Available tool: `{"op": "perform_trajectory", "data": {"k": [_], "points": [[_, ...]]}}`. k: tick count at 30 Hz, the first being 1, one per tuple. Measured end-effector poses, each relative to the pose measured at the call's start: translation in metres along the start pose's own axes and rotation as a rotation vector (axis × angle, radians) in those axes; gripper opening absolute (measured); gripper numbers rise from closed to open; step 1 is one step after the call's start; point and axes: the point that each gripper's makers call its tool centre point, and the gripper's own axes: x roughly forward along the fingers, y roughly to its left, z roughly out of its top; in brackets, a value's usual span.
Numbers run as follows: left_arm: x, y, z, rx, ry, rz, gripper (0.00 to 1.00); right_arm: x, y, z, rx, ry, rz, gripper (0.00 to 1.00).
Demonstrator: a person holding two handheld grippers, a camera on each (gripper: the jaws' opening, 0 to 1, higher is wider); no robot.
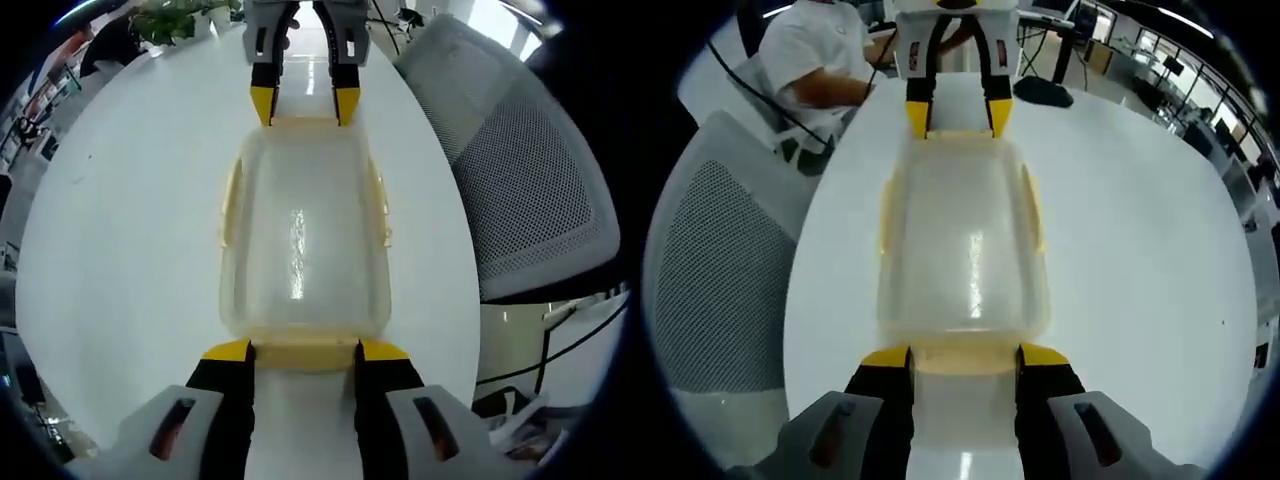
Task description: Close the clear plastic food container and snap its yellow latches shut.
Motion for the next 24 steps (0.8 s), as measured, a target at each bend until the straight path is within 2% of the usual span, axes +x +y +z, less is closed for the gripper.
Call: {"op": "perform_trajectory", "data": {"k": [15, 24], "points": [[-0.006, -0.004, 0.002, 0.008, -0.012, -0.018, 0.38, -0.007, 0.004, 0.003, -0.005, -0.004, 0.024, 0.37], [-0.016, -0.005, 0.005, 0.003, -0.01, -0.026, 0.38, -0.021, 0.006, 0.01, -0.004, -0.007, 0.029, 0.37]]}}
